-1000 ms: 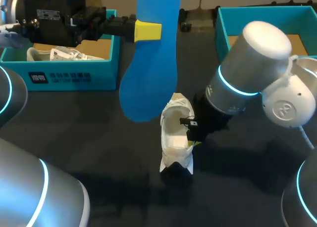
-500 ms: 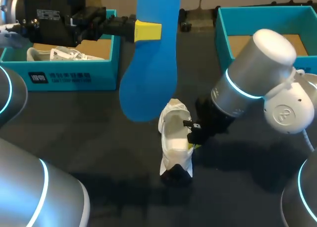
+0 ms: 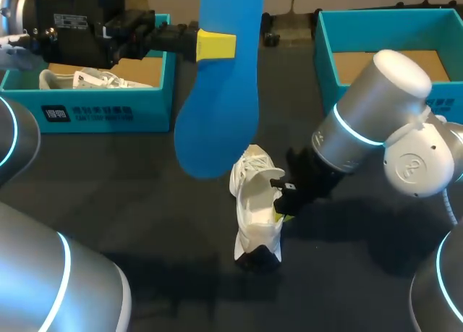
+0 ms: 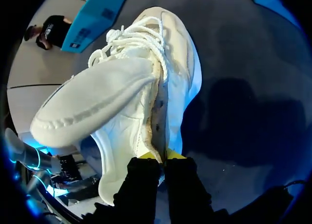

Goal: Take the shoe out of the shoebox, open the shoe tongue, remove and reinsert the insole, then place the shoe into the shoebox

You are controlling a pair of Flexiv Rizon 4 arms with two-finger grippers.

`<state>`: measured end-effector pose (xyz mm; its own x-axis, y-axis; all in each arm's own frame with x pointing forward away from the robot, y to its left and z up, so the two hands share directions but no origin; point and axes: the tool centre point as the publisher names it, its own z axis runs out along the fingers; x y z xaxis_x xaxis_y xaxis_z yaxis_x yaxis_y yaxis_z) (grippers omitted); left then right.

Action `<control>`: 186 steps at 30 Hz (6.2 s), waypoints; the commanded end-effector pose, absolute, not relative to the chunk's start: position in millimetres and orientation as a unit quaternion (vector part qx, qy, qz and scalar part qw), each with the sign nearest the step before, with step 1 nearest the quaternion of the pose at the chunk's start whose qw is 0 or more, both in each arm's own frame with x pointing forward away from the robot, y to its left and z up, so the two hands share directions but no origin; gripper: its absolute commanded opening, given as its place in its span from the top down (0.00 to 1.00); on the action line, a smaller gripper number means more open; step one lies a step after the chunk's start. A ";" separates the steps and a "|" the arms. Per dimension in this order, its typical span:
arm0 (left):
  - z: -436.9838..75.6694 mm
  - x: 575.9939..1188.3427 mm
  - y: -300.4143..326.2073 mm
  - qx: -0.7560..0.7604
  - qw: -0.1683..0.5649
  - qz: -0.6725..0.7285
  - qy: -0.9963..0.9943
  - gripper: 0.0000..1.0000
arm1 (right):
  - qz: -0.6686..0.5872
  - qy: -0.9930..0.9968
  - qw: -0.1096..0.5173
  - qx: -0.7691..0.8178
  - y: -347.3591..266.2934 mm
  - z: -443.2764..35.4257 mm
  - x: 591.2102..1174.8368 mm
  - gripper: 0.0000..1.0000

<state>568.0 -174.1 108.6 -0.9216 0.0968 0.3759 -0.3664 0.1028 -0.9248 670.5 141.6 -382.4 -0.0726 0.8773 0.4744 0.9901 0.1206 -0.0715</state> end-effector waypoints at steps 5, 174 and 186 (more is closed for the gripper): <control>109.2 569.8 -176.3 0.092 0.175 0.662 -0.723 1.00 | -0.159 -0.703 0.215 -0.658 137.6 -372.6 672.3 0.00; -155.3 689.3 -232.6 -0.577 -0.552 0.431 -0.419 1.00 | -0.473 -0.558 0.452 -0.511 95.6 -165.7 734.7 0.00; -174.1 699.0 -244.1 -0.570 -0.549 0.433 -0.431 1.00 | -0.454 -0.563 0.456 -0.519 120.0 -172.1 743.5 0.00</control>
